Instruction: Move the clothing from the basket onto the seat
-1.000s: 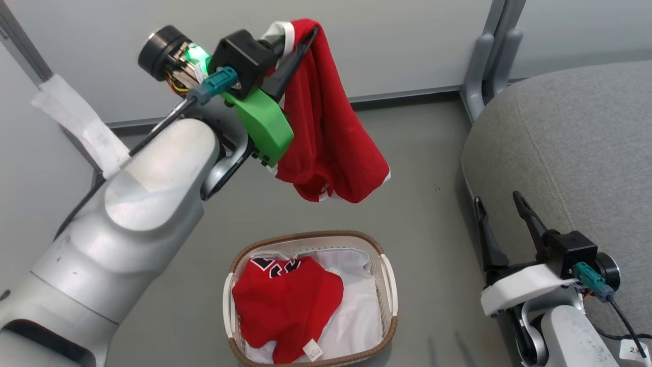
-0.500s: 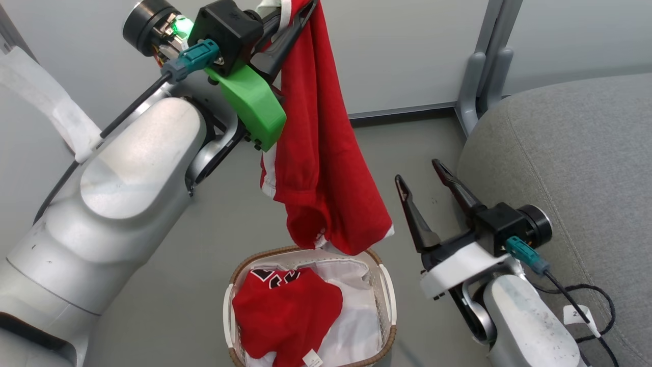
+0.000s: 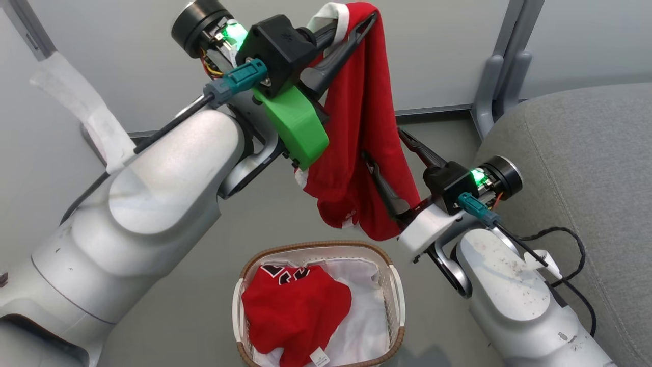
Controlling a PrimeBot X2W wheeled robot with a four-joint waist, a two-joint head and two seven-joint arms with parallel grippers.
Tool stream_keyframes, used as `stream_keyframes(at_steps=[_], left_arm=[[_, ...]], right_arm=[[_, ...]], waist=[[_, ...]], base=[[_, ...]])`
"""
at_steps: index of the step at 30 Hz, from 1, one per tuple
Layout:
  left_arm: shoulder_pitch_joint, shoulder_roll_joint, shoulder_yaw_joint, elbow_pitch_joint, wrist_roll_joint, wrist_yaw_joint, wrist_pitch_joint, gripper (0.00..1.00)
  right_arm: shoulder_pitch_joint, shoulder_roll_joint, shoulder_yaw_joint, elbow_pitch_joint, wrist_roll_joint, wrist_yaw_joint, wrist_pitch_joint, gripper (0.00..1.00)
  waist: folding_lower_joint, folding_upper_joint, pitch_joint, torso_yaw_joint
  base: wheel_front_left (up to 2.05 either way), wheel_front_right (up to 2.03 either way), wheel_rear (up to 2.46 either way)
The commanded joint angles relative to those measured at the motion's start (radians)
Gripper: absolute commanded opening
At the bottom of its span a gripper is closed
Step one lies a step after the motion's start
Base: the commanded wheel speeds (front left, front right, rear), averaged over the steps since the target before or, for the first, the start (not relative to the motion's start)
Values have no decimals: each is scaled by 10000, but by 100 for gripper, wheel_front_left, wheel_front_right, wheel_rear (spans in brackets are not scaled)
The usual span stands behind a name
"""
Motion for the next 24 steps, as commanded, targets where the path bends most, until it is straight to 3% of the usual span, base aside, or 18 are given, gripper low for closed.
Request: stream_keyframes(at_steps=[1, 3, 4, 6, 16, 18, 19, 20, 24], left_arm=[[-116, -17, -6, -101, -86, -25, -7, 0], [-57, -47, -49, -182, -125, -25, -20, 0], [-11, -45, -57, -212, -140, -20, -33, 0], [148, 8, -53, -213, -188, 51, -43, 0], [1260, 524, 173, 438, -665, 417, -389, 0], [1563, 579, 246, 658, -836, 503, -563, 48], [1741, 608, 287, 783, -915, 540, -670, 83], [1883, 614, 316, 890, -974, 585, -755, 100], [2587, 496, 471, 1291, -1378, 649, -1184, 100]], right_arm=[[-167, -42, 82, 232, 20, -10, -9, 100], [-326, -40, 292, 648, 127, -10, -8, 100], [-379, -42, 386, 840, 244, -10, -8, 49], [-515, -42, 609, 1118, 484, -10, -9, 0], [-438, -45, 458, 1273, 772, -10, -8, 0], [-421, -42, 359, 1211, 718, -10, -8, 0], [-417, -42, 292, 1185, 685, -10, -9, 0], [-410, -42, 242, 1175, 668, -10, -8, 0], [-391, -42, 14, 1184, 500, -10, -8, 0]], waist=[[1, 0, -4, 72], [1, 0, -17, 142], [1, 0, -25, 168], [1, 0, -40, 213], [1, 0, -92, 82], [1, 0, -93, 2], [1, 0, -93, -44], [1, 0, -94, -76], [1, 0, -92, -241]], base=[[0, 0, 0], [0, 0, 0], [0, 0, 0], [0, 0, 0], [0, 0, 0], [0, 0, 0], [0, 0, 0], [0, 0, 0], [0, 0, 0]])
